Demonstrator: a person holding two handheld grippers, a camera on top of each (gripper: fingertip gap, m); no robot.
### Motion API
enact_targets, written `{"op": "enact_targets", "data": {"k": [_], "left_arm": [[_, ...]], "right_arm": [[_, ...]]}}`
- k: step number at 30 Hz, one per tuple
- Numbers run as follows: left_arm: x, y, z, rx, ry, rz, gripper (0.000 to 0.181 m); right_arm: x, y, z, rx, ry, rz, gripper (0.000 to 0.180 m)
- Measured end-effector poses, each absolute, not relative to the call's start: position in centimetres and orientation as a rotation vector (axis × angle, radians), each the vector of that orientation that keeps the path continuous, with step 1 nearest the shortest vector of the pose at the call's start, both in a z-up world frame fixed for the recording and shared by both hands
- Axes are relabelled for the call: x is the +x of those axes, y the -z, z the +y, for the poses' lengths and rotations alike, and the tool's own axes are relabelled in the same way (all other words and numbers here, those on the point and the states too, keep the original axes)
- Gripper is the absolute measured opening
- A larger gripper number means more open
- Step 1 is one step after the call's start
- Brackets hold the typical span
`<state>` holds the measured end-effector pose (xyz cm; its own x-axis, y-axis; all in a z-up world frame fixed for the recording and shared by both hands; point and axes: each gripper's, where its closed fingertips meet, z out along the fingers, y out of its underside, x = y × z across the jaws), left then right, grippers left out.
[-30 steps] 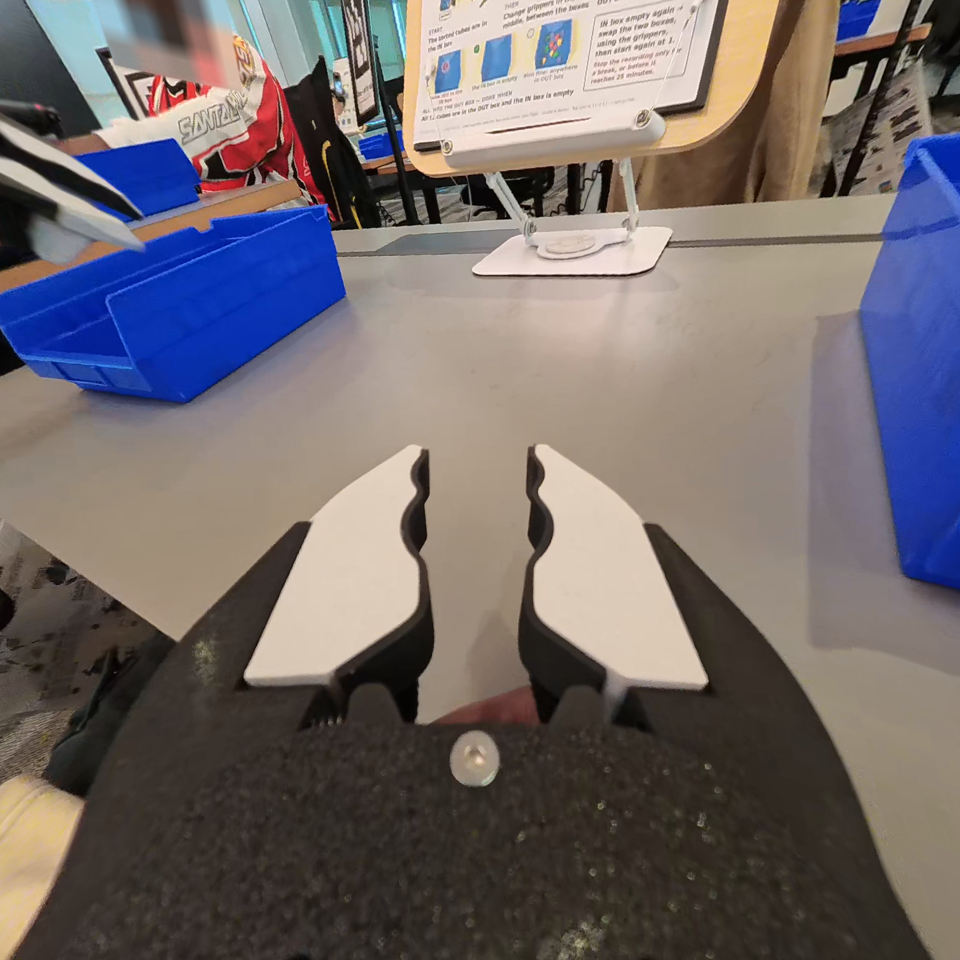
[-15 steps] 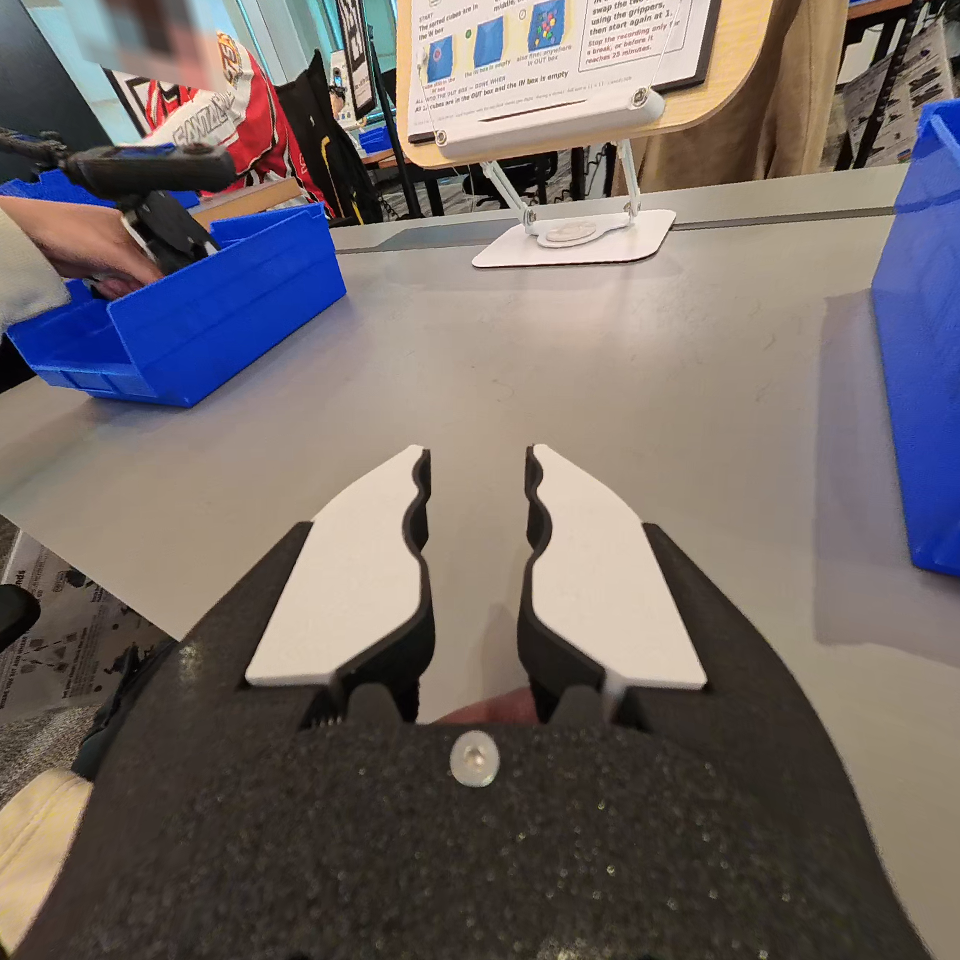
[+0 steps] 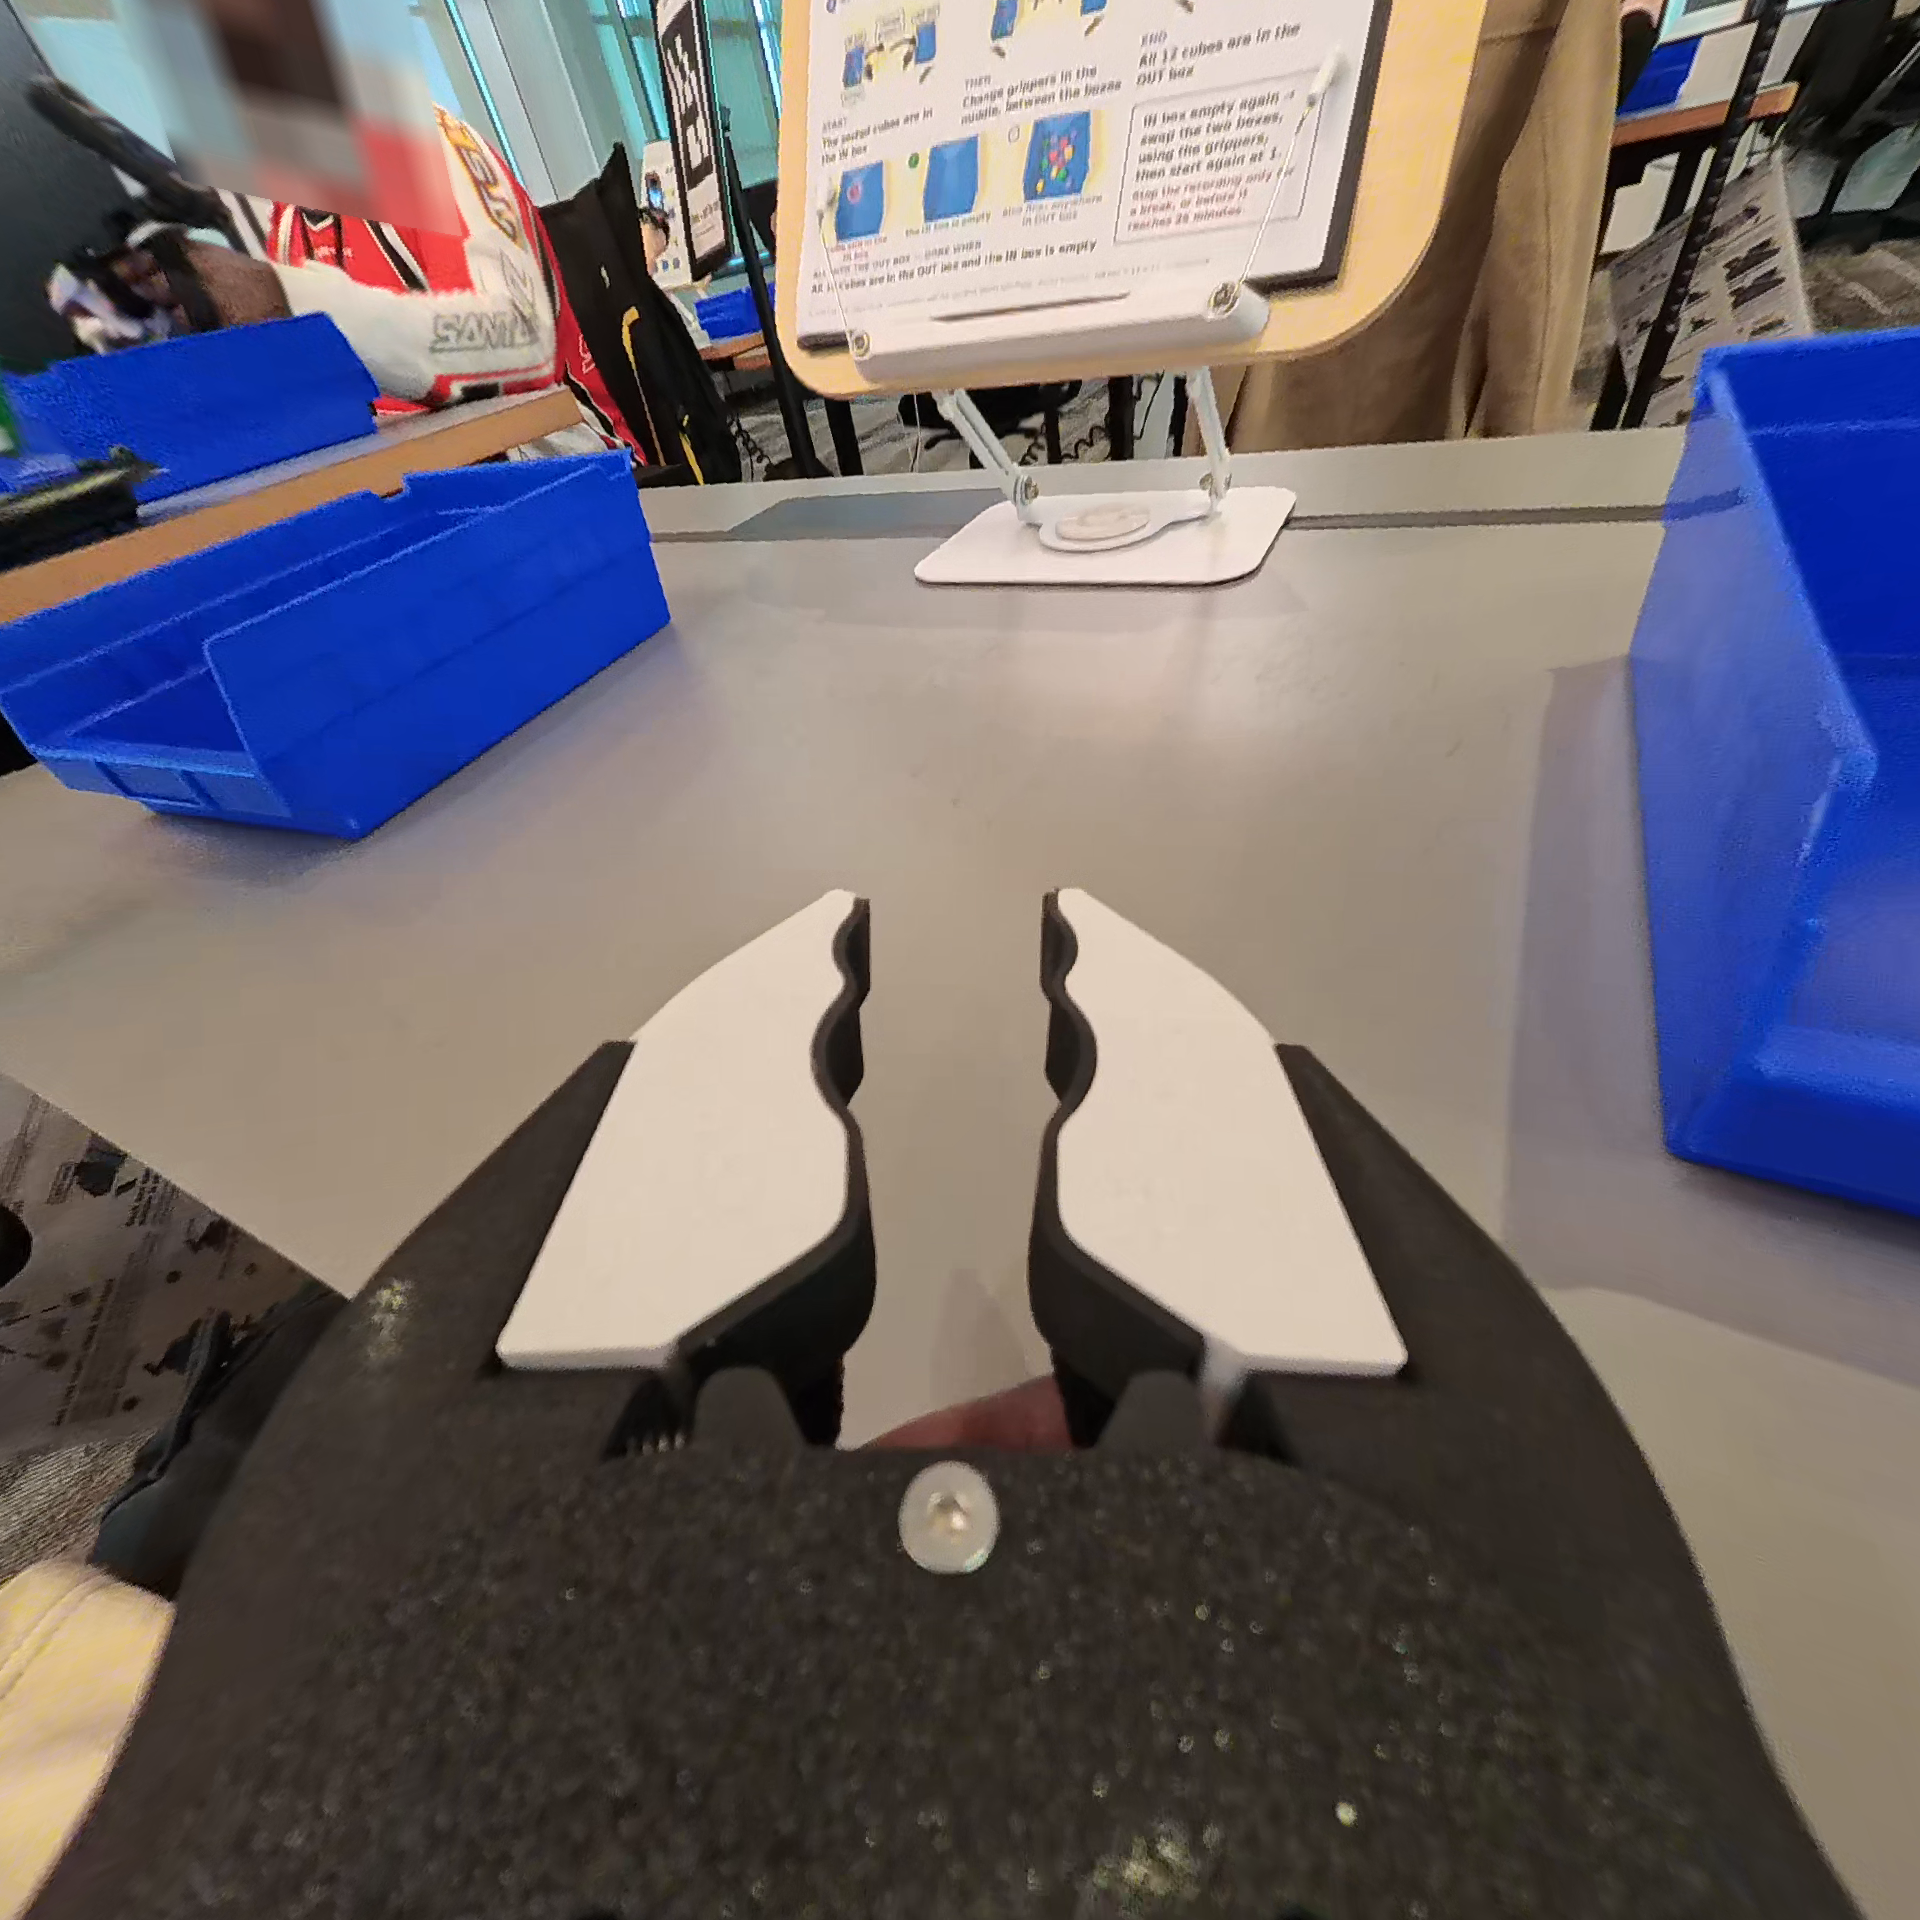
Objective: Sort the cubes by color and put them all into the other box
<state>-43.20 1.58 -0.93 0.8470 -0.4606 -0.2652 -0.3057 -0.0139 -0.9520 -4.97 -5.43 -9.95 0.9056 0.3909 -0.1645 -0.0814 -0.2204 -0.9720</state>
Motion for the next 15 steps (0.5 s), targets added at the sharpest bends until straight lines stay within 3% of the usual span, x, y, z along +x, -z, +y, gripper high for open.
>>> {"op": "enact_targets", "data": {"k": [7,10,15], "left_arm": [[-39.0,3.5,-2.5,-1.565,0.214,0.642,0.029],[-36.3,4.3,-2.7,-1.589,0.375,0.695,0.028],[-25.5,4.6,-7.0,-1.289,0.644,1.172,0.029]], "right_arm": [[-5.5,10.8,-5.6,-1.772,-0.476,-0.252,0.035],[-7.4,11.3,-6.0,-1.797,-0.574,-0.313,0.047],[-15.5,8.4,-10.5,-1.755,-1.511,-0.408,0.063]]}}
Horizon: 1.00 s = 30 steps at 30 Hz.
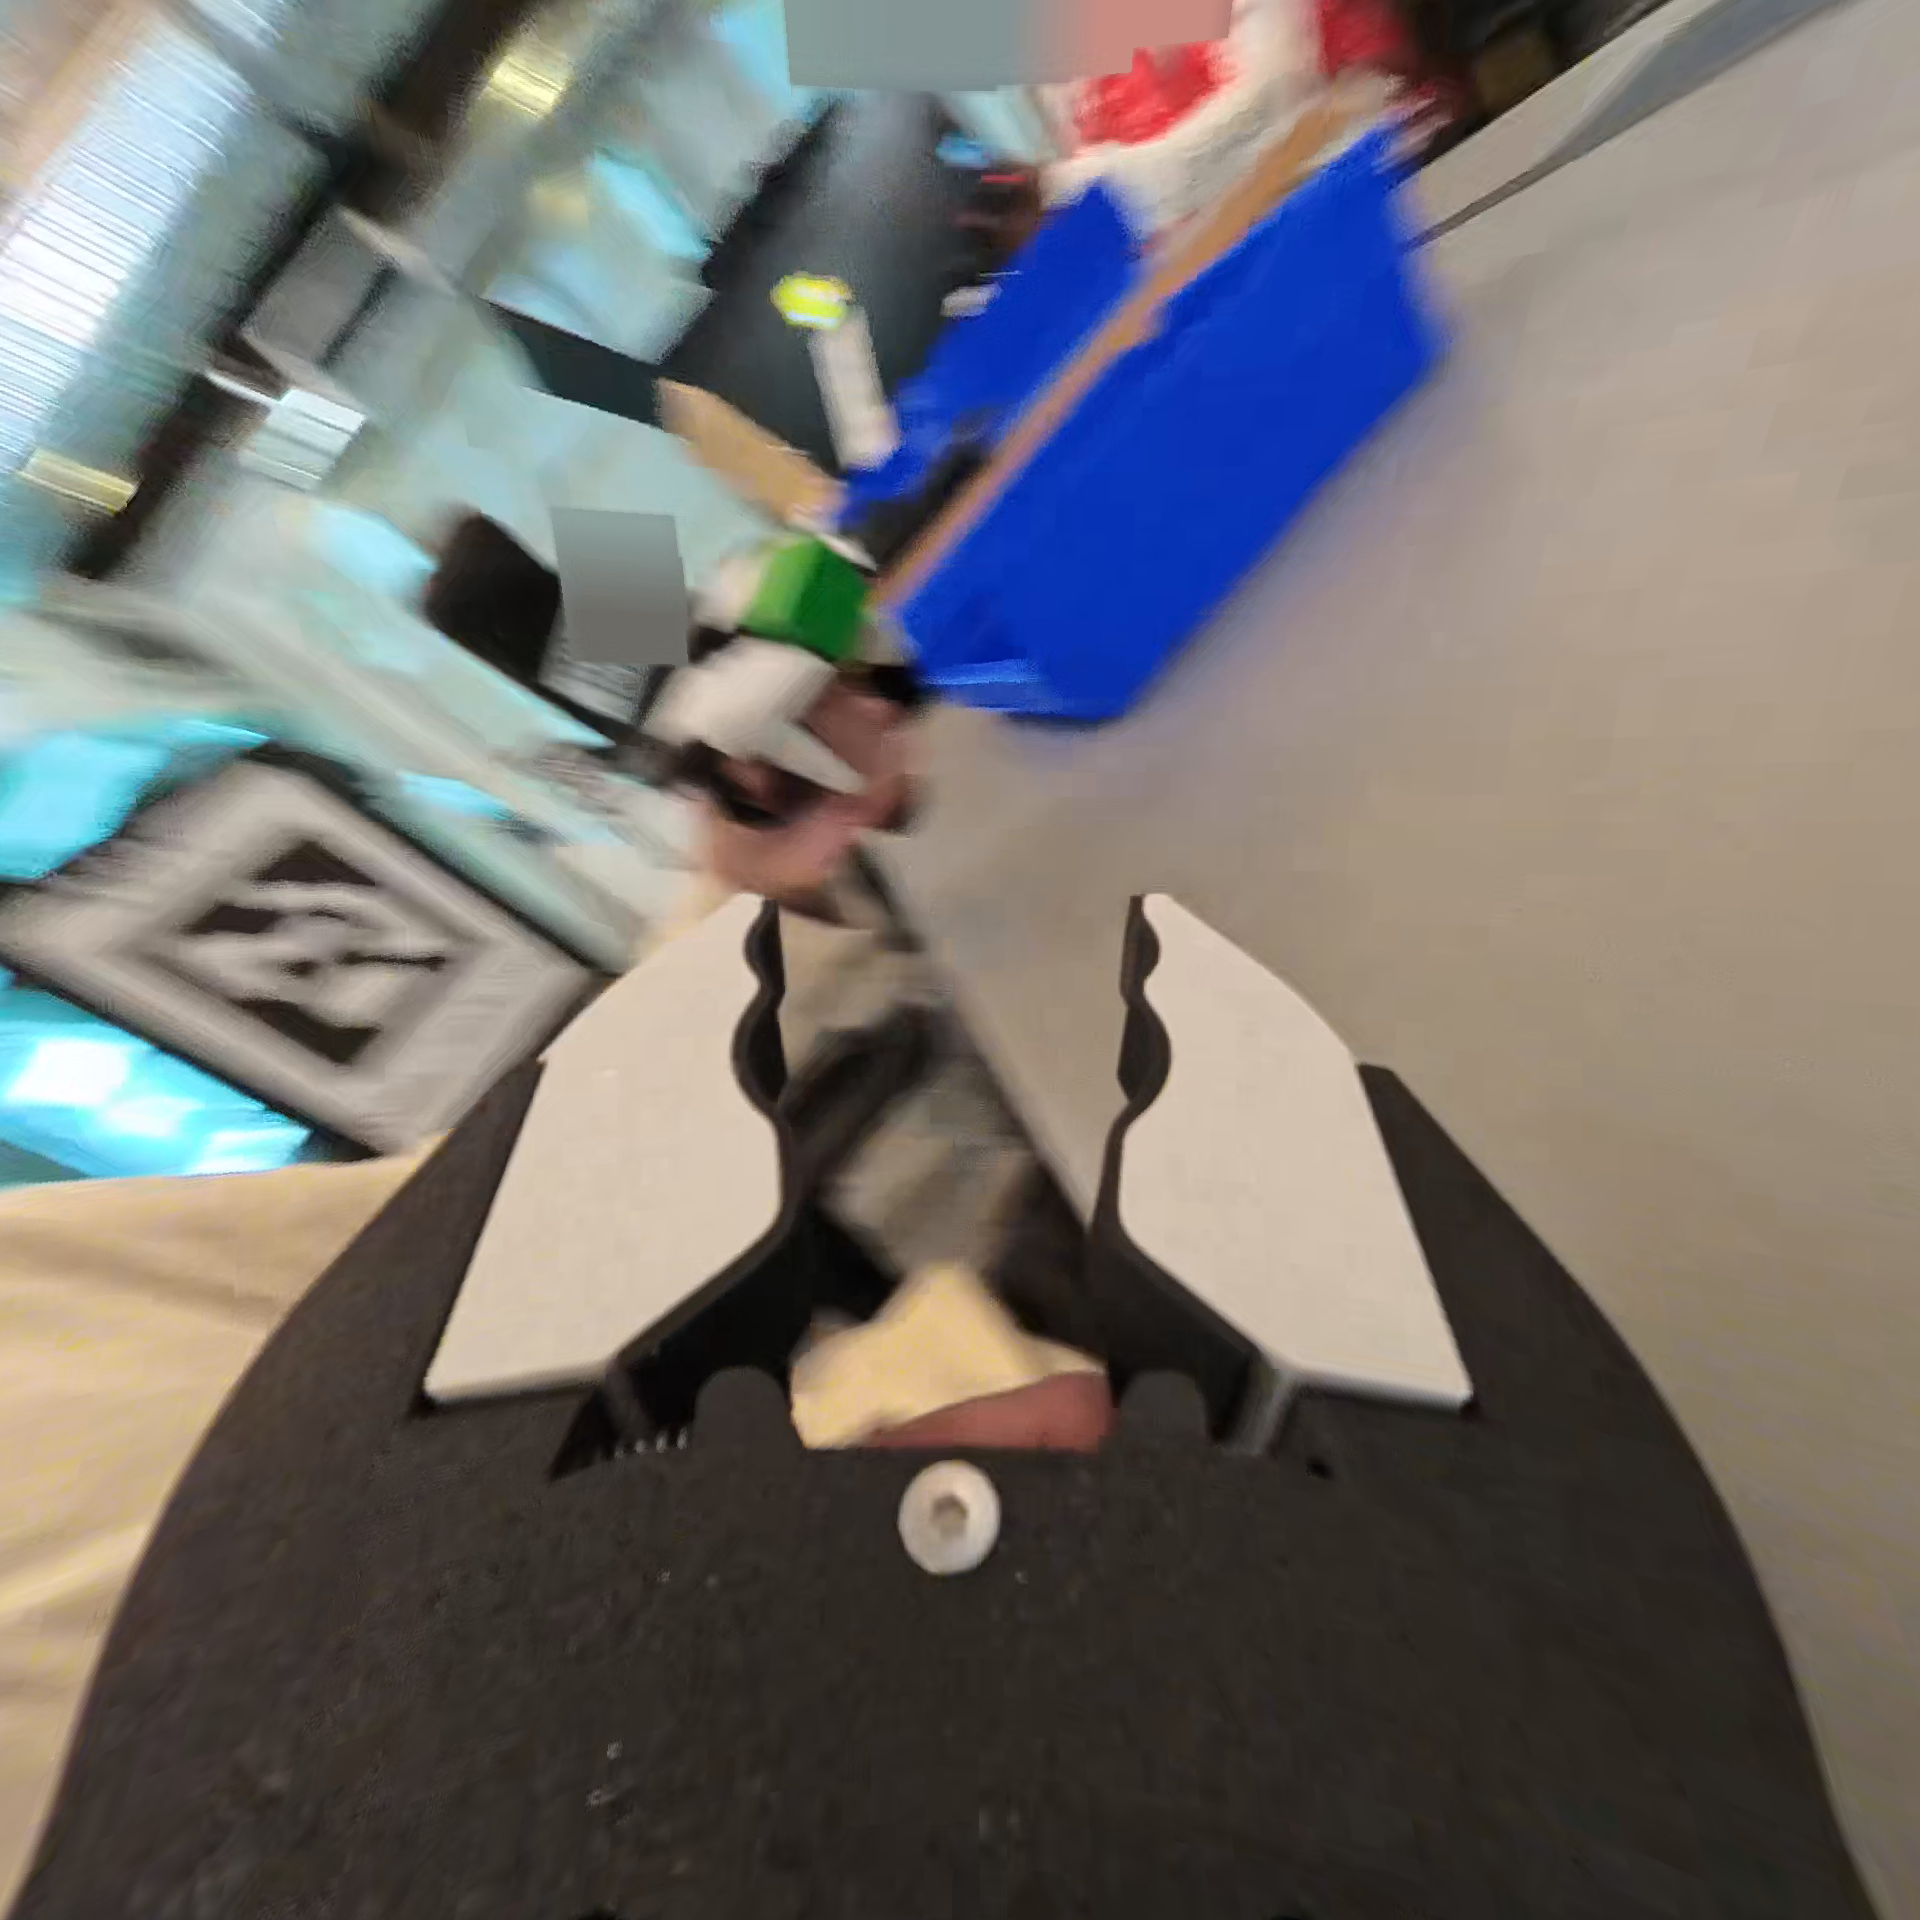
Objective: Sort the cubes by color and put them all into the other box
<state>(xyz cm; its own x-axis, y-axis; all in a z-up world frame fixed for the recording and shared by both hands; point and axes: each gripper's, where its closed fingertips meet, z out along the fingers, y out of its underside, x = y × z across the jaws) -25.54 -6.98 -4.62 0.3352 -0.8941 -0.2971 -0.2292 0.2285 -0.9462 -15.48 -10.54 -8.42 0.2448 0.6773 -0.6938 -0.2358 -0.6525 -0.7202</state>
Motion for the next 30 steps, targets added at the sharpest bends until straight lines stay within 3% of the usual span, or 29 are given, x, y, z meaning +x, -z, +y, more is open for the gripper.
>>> {"op": "enact_targets", "data": {"k": [4,10,12,14,20,26,30], "left_arm": [[-19.2,5.9,-9.7,-1.082,0.665,1.451,0.029],[-14.6,6.8,-10.4,-1.031,0.712,1.550,0.028],[-13.7,7.6,-10.3,-1.040,0.689,1.568,0.029],[-13.2,7.9,-10.3,-1.047,0.675,1.543,0.028],[-15.5,8.9,-10.5,-1.130,0.534,1.487,0.027],[-21.7,6.5,-11.7,-1.361,0.843,1.089,0.024],[-26.4,7.2,-9.0,-1.618,1.078,0.638,0.034]], "right_arm": [[-15.8,5.8,-11.0,-1.593,-2.082,-0.227,0.060],[-15.6,6.6,-11.4,-1.565,-2.132,-0.212,0.059],[-15.3,6.5,-11.3,-1.534,-2.141,-0.201,0.051],[-15.2,6.9,-11.2,-1.547,-2.119,-0.205,0.030],[-14.9,7.5,-11.6,-1.528,-2.095,-0.210,0.028],[-10.2,8.9,-8.5,-1.649,-1.576,-0.204,0.028],[-6.1,9.3,-6.5,-1.685,-1.036,-0.246,0.028]]}}
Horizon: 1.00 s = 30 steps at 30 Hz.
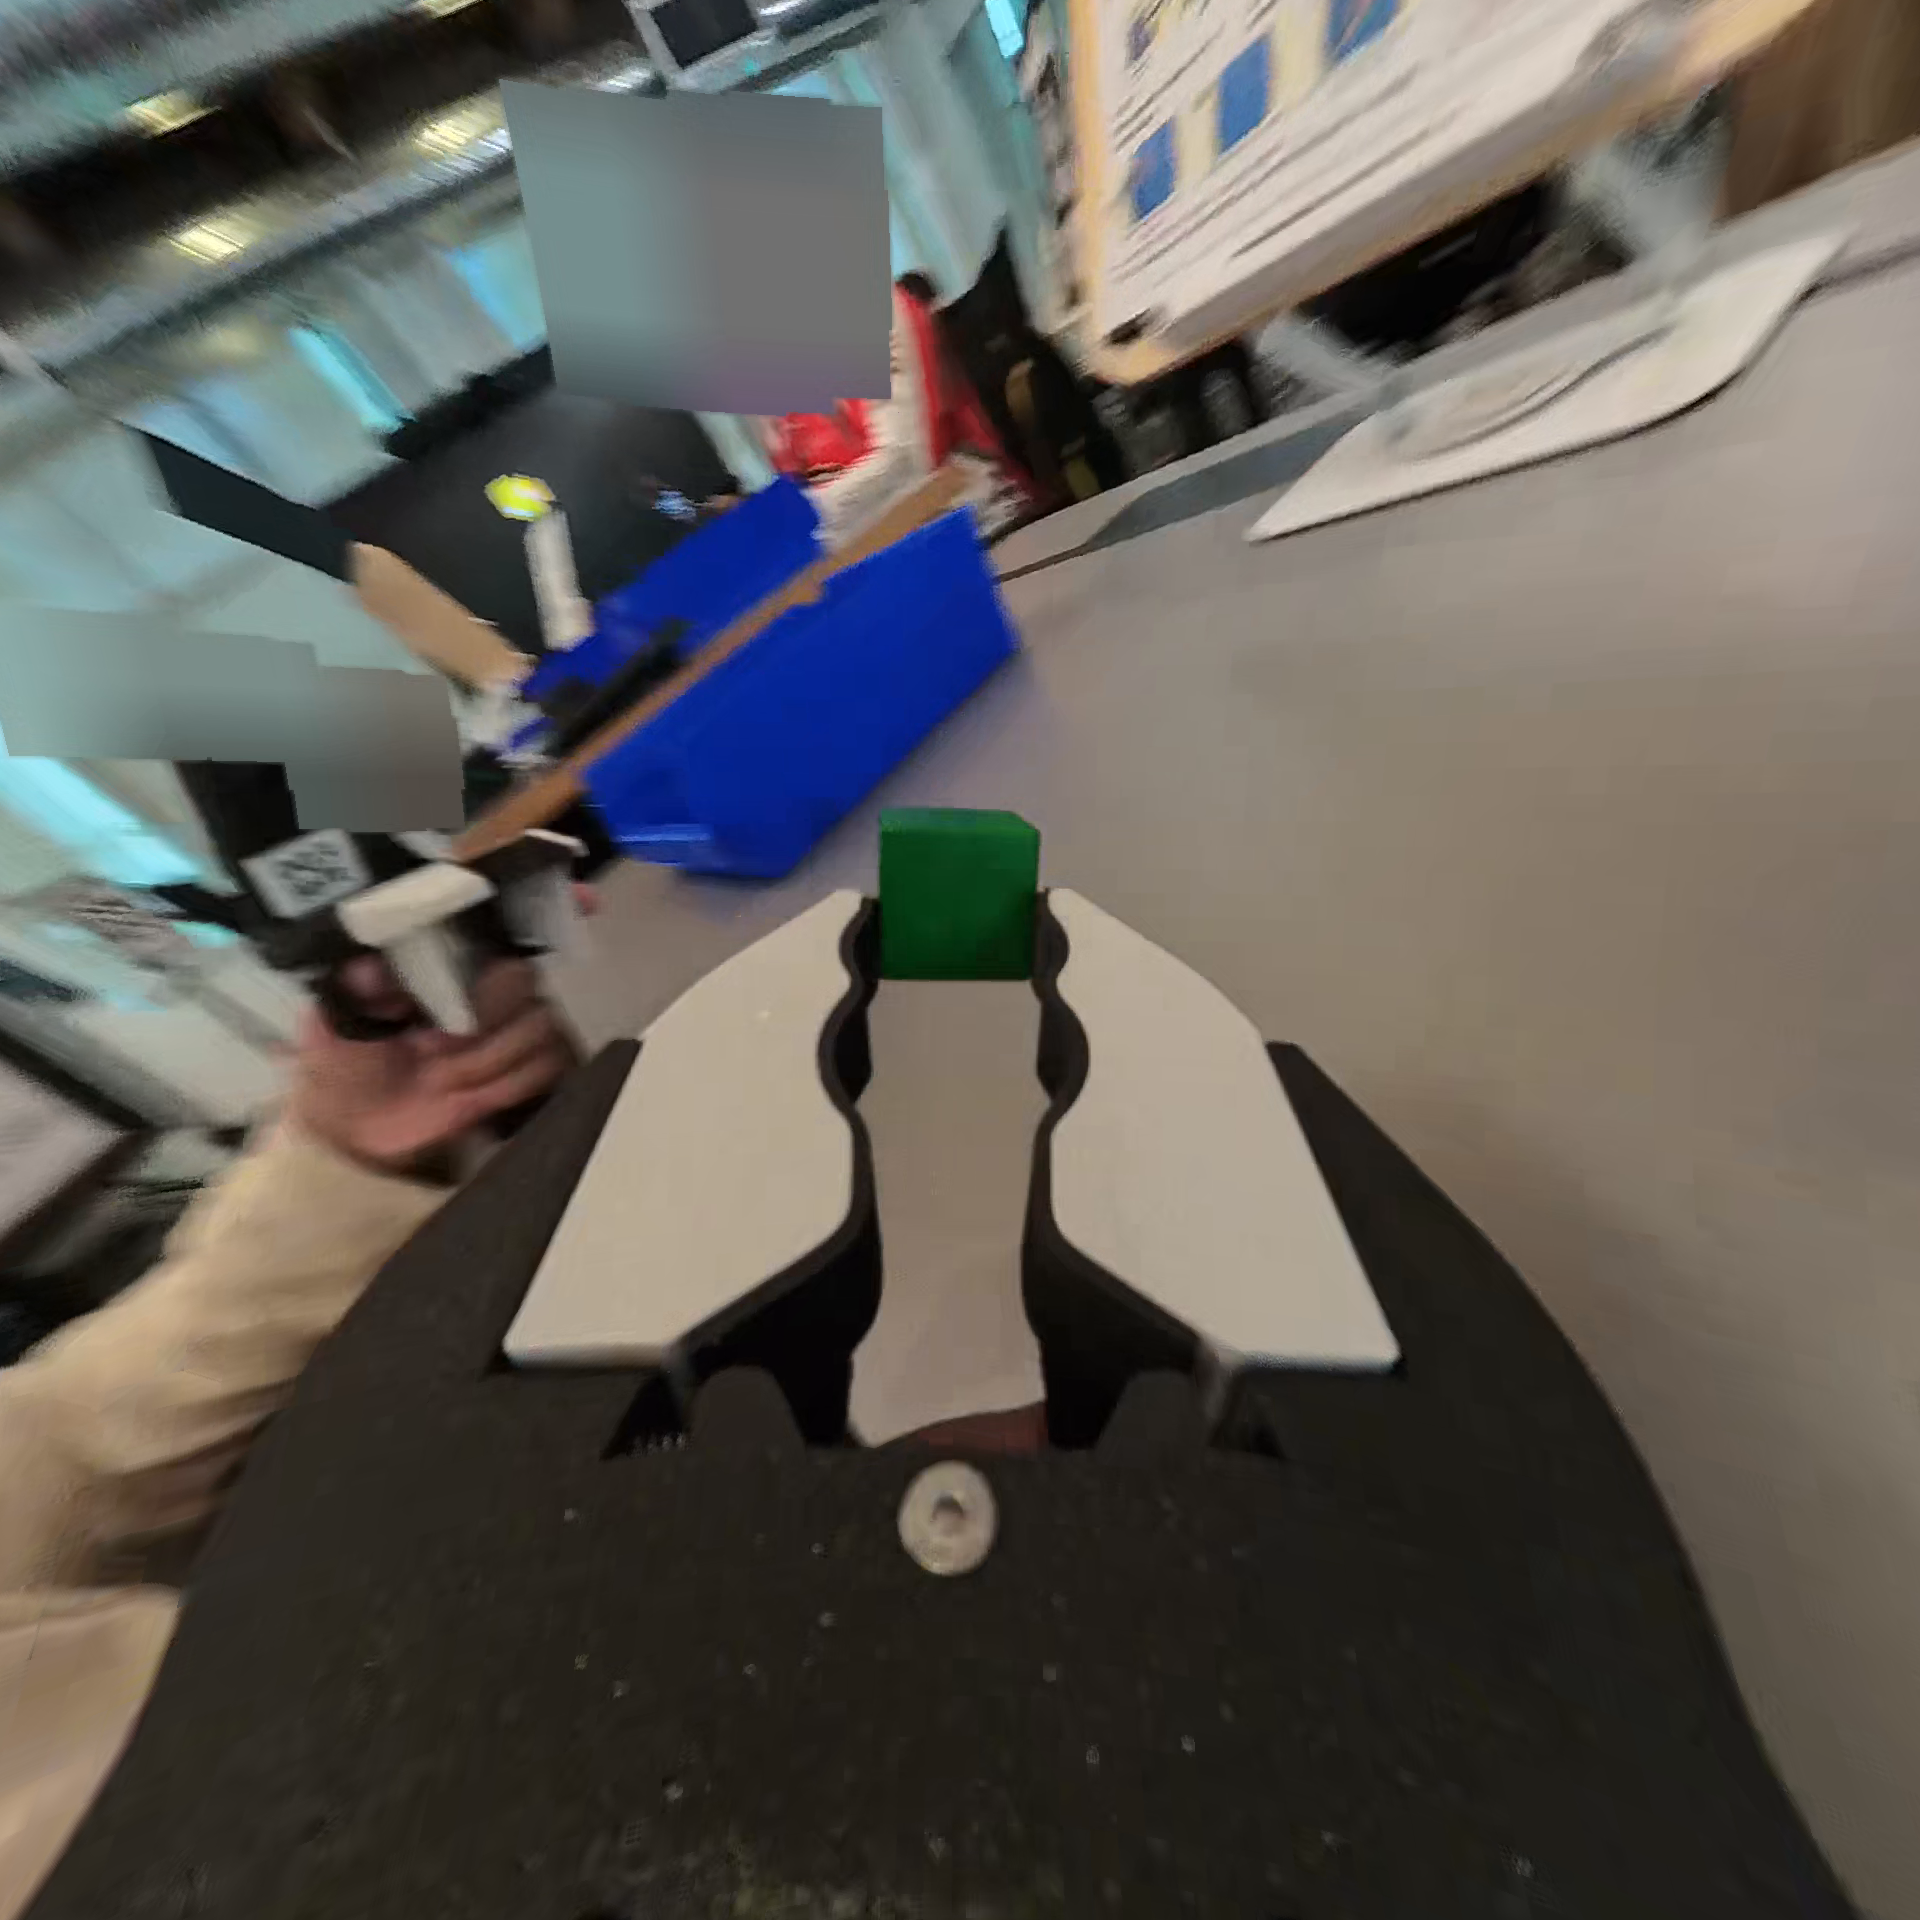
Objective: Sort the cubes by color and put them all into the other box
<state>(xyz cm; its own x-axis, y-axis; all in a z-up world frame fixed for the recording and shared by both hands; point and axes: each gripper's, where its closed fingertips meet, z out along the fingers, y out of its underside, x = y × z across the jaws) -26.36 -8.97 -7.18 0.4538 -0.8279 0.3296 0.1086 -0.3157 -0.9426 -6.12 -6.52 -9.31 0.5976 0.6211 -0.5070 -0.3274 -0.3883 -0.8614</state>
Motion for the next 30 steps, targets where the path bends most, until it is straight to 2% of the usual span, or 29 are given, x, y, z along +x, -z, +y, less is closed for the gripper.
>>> {"op": "enact_targets", "data": {"k": [4,7,14,23,26,30], "left_arm": [[-30.0,9.6,-6.0,-1.750,0.881,0.444,0.053],[-31.7,10.1,-4.8,-1.735,0.607,0.470,0.052],[-31.6,11.7,-4.4,-1.739,0.377,0.589,0.044],[-31.4,11.6,-4.6,-1.736,0.380,0.603,0.042],[-31.0,10.8,-5.3,-1.736,0.472,0.590,0.042],[-30.2,9.9,-6.2,-1.705,0.511,0.623,0.042]], "right_arm": [[-4.1,9.3,-6.2,-1.659,-0.624,-0.265,0.028],[-5.1,9.7,-6.5,-1.640,-0.539,-0.279,0.028],[-7.0,11.0,-6.4,-1.665,-0.520,-0.330,0.028],[-6.5,10.7,-6.2,-1.668,-0.594,-0.267,0.028],[-5.2,7.1,-6.2,-1.604,-0.579,-0.274,0.028],[3.1,1.3,-3.0,-1.597,-0.234,-0.261,0.028]]}}
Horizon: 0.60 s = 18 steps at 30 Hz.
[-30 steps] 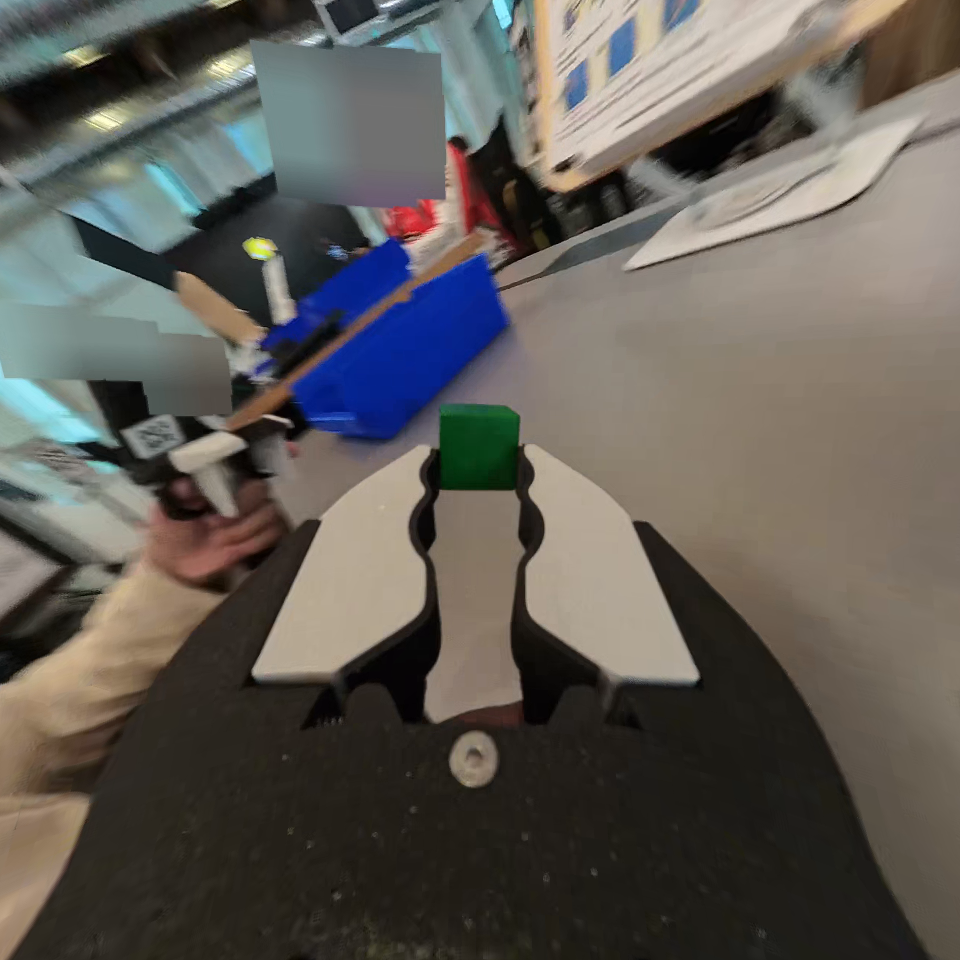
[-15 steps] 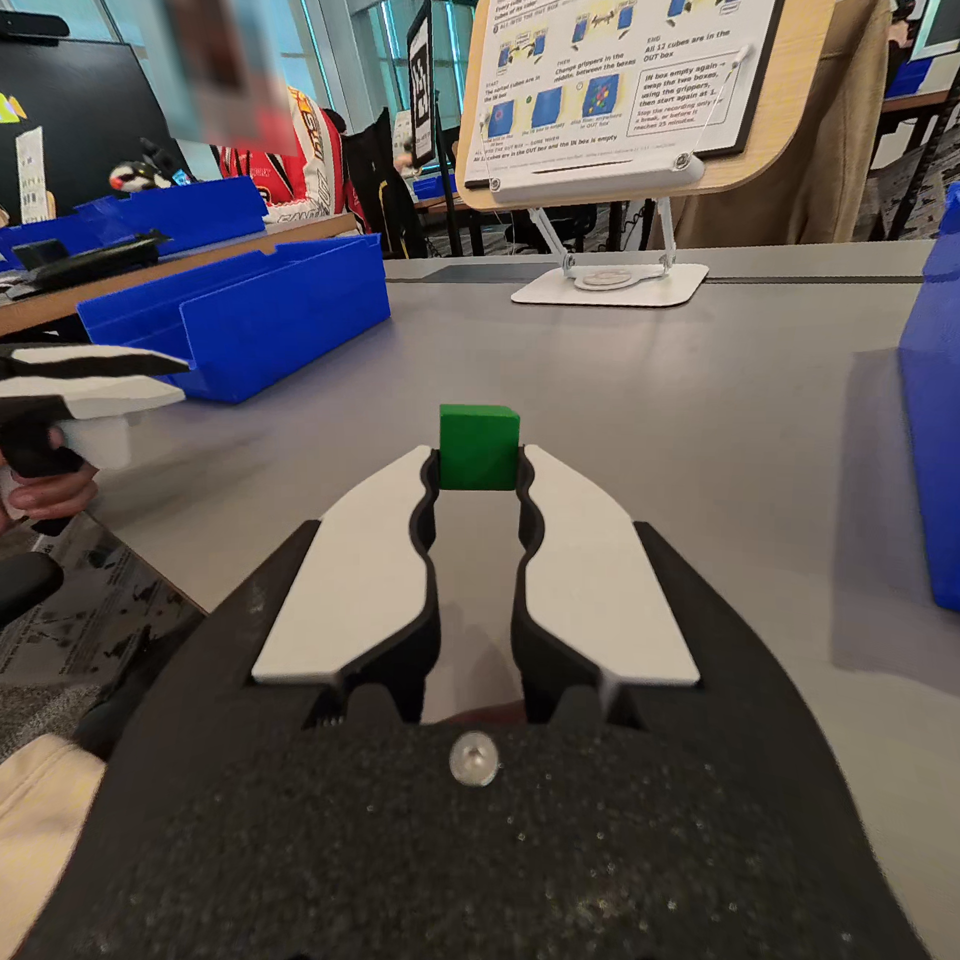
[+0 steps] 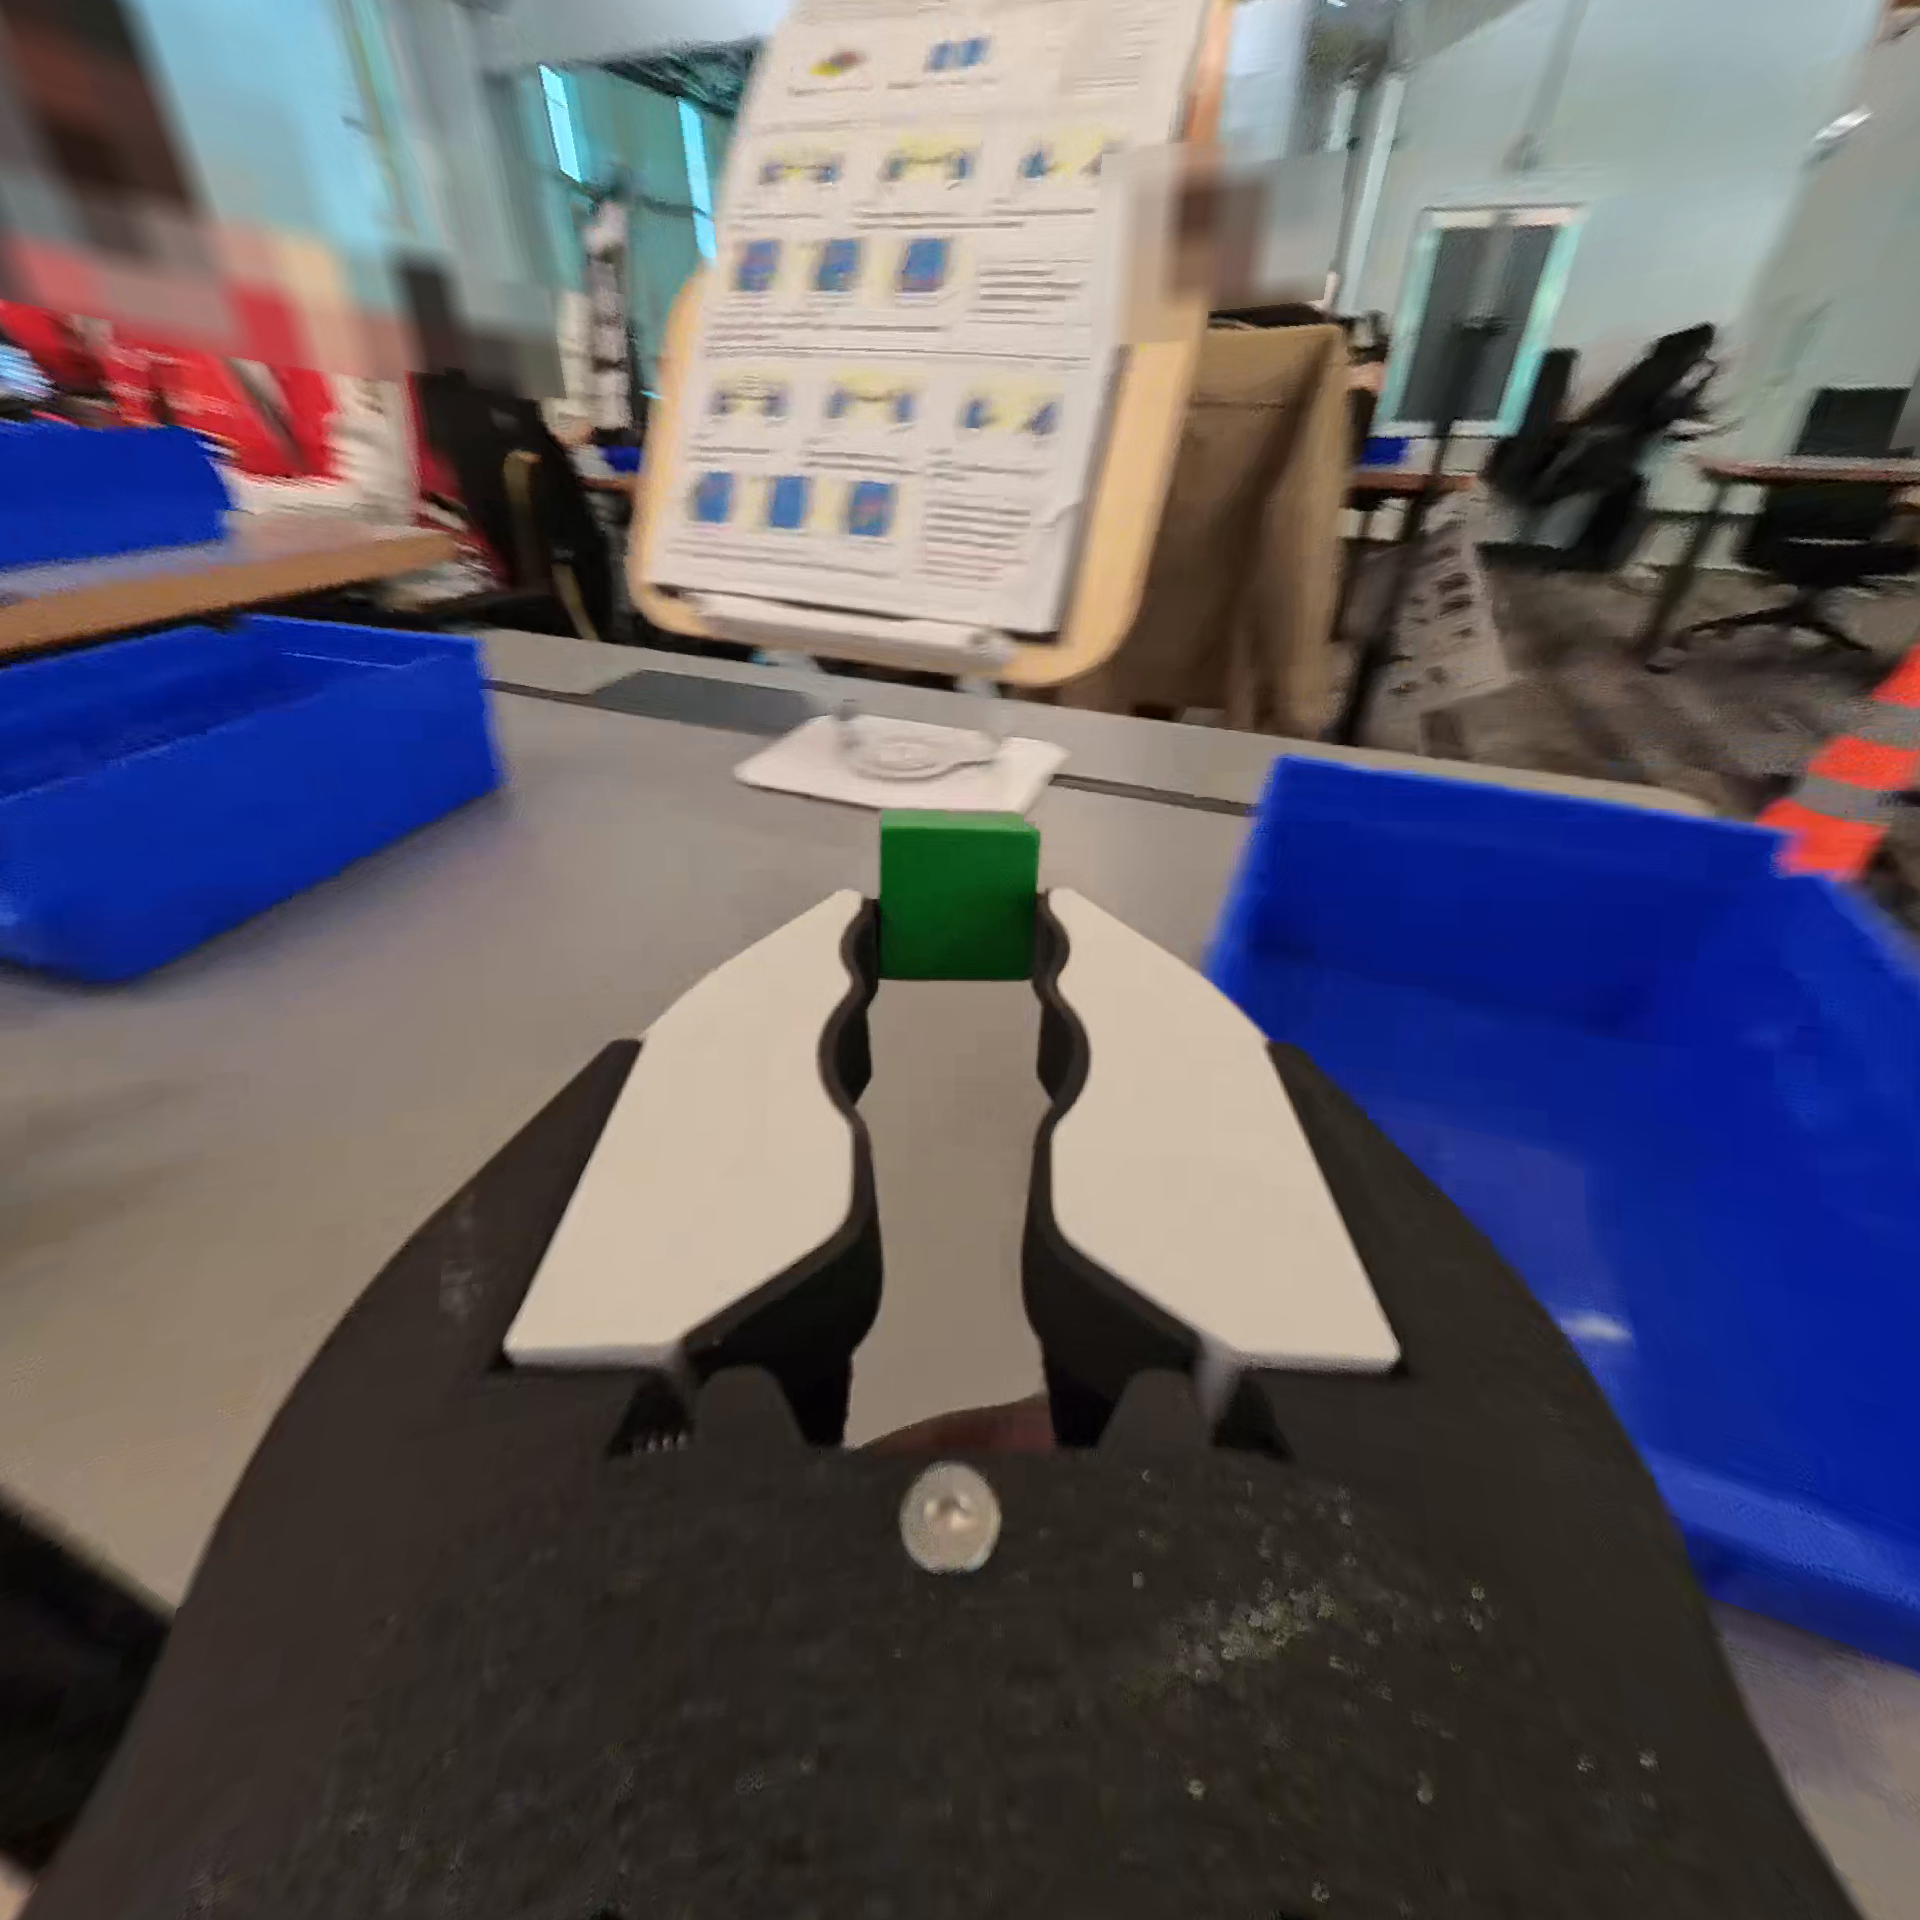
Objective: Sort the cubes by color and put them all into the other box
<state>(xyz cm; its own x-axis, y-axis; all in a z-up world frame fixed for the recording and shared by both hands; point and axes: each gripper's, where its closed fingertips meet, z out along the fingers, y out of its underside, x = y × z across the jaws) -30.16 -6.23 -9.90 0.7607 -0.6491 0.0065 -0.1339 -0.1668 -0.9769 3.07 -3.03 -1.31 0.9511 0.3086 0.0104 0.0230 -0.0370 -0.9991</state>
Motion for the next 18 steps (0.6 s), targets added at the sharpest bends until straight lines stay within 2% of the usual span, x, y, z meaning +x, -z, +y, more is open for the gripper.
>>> {"op": "enact_targets", "data": {"k": [4,8,13,18], "left_arm": [[-29.6,10.1,-6.5,-1.699,0.443,0.678,0.042],[-29.0,10.8,-6.5,-1.699,0.370,0.737,0.042],[-29.0,12.1,-5.9,-1.723,0.275,0.771,0.042],[-29.4,12.4,-6.1,-1.730,0.289,0.768,0.042]], "right_arm": [[13.3,-1.1,3.6,-1.728,-0.110,-0.125,0.028],[21.1,6.0,12.6,-2.225,-0.015,-0.069,0.028],[23.7,15.1,18.4,-2.606,0.011,0.041,0.029],[25.1,18.2,20.7,-2.672,0.233,0.044,0.029]]}}
